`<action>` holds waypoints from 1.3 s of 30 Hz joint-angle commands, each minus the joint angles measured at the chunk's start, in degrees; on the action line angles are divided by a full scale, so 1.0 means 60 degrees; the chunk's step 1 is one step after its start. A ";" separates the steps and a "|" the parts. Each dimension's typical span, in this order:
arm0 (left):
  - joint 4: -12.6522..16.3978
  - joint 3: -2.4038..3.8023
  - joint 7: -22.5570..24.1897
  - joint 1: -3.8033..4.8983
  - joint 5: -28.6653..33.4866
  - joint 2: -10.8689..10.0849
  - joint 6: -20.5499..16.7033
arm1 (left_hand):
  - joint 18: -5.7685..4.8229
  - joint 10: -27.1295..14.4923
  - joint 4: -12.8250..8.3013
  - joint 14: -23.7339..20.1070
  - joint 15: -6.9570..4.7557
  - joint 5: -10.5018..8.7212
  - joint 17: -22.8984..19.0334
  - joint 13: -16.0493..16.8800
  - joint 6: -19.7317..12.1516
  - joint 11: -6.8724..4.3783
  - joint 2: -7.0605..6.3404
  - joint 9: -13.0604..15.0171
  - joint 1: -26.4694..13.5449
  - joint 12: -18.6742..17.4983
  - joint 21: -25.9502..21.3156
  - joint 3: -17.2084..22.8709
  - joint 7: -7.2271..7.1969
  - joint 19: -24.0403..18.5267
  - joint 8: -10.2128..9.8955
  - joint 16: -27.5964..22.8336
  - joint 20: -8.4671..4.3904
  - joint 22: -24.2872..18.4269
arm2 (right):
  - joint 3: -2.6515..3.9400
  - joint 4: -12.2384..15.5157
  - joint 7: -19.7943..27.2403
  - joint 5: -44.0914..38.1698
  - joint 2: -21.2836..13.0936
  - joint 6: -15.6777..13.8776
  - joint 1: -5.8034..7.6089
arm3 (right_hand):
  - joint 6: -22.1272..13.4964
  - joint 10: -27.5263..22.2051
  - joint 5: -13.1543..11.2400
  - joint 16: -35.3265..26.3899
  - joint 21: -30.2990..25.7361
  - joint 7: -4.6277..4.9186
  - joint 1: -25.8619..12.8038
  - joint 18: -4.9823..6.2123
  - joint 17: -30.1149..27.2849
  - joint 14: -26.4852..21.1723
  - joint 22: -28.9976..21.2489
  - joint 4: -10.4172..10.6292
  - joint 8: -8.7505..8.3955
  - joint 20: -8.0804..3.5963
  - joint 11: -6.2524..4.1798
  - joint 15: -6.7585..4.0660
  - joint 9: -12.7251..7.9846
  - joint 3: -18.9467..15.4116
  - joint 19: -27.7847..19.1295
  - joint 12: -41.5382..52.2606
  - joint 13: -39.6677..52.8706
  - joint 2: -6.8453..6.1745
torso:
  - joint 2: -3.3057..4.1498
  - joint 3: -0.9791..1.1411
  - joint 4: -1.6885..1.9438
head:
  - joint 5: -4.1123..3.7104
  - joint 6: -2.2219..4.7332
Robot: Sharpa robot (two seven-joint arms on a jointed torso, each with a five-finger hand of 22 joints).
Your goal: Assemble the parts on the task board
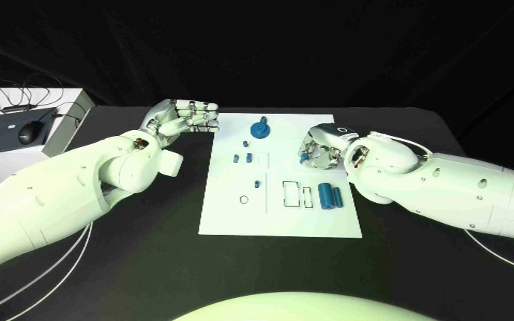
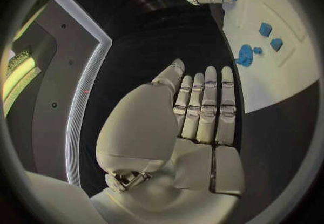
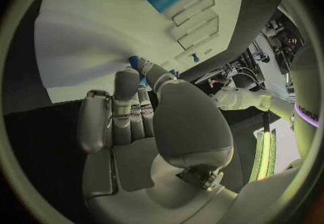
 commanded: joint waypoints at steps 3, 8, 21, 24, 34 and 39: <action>0.0017 0.0008 0.0096 0.0000 -0.0018 0.0001 0.0090 | -0.0056 -0.0041 -0.0043 -0.0012 0.0005 0.0025 0.0013 -0.0011 0.0065 0.0000 -0.0024 0.0004 0.0017 -0.0028 0.0045 0.0003 0.0032 0.0012 0.0000 0.0009 -0.0020 -0.0007 | 0.0078 0.0286 -0.0052 0.1247 -0.0209 -0.0548 0.0051 | 0.0218 0.0343 -0.0012 0.0044 0.0021 -0.0118 0.0044 -0.0061 -0.0039 -0.0009 0.0744 -0.0114 -0.0042 -0.0050 -0.0295 -0.0057 0.0397 0.0049 0.0778 0.0053 0.0016 0.0270 | -0.0006 0.0000 -0.0013 | 0.0037 0.0014; -0.0016 0.0008 0.0099 0.0000 0.0001 0.0027 0.0086 | -0.0058 -0.0043 -0.0049 -0.0012 0.0006 0.0027 0.0013 -0.0011 0.0051 0.0001 -0.0030 0.0003 0.0012 -0.0029 0.0048 0.0011 0.0039 0.0009 -0.0003 0.0009 -0.0021 -0.0006 | 0.0200 0.0668 0.0031 0.1789 -0.0408 -0.0715 0.0159 | 0.0206 0.0339 -0.0043 0.0055 0.0003 -0.0109 -0.0004 -0.0053 -0.0084 -0.0016 0.0770 -0.0207 -0.0047 -0.0059 -0.0292 -0.0066 0.0461 0.0073 0.0779 0.0051 0.0014 0.0303 | -0.0012 0.0012 -0.0011 | 0.0059 0.0034; -0.0096 0.0008 0.0108 -0.0002 0.0080 0.0125 0.0096 | -0.0060 -0.0042 -0.0049 -0.0012 0.0008 0.0024 0.0012 -0.0010 0.0024 0.0002 -0.0038 0.0003 -0.0005 -0.0028 0.0053 0.0019 0.0052 0.0005 -0.0003 0.0008 -0.0020 -0.0006 | 0.0197 0.1527 0.0322 0.1597 0.0050 -0.0723 0.0122 | 0.0191 0.0327 -0.0100 0.0064 -0.0014 -0.0094 0.0001 -0.0047 -0.0103 -0.0021 0.0780 -0.0256 -0.0049 -0.0051 -0.0284 -0.0060 0.0475 0.0069 0.0779 0.0051 0.0012 0.0340 | -0.0016 0.0008 -0.0030 | 0.0216 0.0072; -0.0112 0.0008 0.0108 -0.0004 0.0085 0.0161 0.0107 | -0.0060 -0.0041 -0.0048 -0.0011 0.0007 0.0024 0.0012 -0.0010 0.0024 0.0001 -0.0039 0.0003 -0.0006 -0.0028 0.0054 0.0020 0.0051 0.0005 -0.0002 0.0009 -0.0020 -0.0006 | 0.0120 0.1514 0.0374 0.1311 0.0412 -0.0690 0.0001 | 0.0185 0.0317 -0.0095 0.0063 -0.0024 -0.0086 0.0001 -0.0046 -0.0107 -0.0023 0.0777 -0.0262 -0.0051 -0.0049 -0.0279 -0.0058 0.0475 0.0068 0.0778 0.0050 0.0011 0.0345 | -0.0016 0.0013 -0.0028 | 0.0257 0.0079; -0.0123 0.0007 0.0107 -0.0012 0.0089 0.0220 0.0118 | -0.0059 -0.0036 -0.0044 -0.0008 0.0005 0.0023 0.0012 -0.0010 0.0021 0.0000 -0.0042 0.0004 -0.0012 -0.0027 0.0057 0.0023 0.0048 0.0005 0.0000 0.0010 -0.0020 -0.0007 | 0.0001 0.1317 0.0388 0.0028 0.1421 -0.0737 -0.0473 | 0.0184 0.0314 -0.0073 0.0067 -0.0037 -0.0082 0.0004 -0.0043 -0.0114 -0.0021 0.0777 -0.0287 -0.0050 -0.0049 -0.0278 -0.0058 0.0477 0.0071 0.0778 0.0049 0.0010 0.0347 | 0.0012 -0.0001 -0.0011 | 0.0352 0.0054; -0.0121 0.0007 0.0104 -0.0013 0.0089 0.0218 0.0122 | -0.0059 -0.0036 -0.0044 -0.0008 0.0005 0.0023 0.0012 -0.0010 0.0021 0.0000 -0.0042 0.0004 -0.0012 -0.0027 0.0057 0.0023 0.0048 0.0005 0.0000 0.0010 -0.0020 -0.0007 | -0.0028 0.1209 0.0320 -0.0311 0.1664 -0.0607 -0.0575 | 0.0184 0.0314 -0.0073 0.0067 -0.0037 -0.0082 0.0004 -0.0043 -0.0114 -0.0021 0.0777 -0.0287 -0.0050 -0.0049 -0.0278 -0.0058 0.0477 0.0071 0.0778 0.0049 0.0010 0.0347 | 0.0008 -0.0003 -0.0012 | 0.0408 0.0008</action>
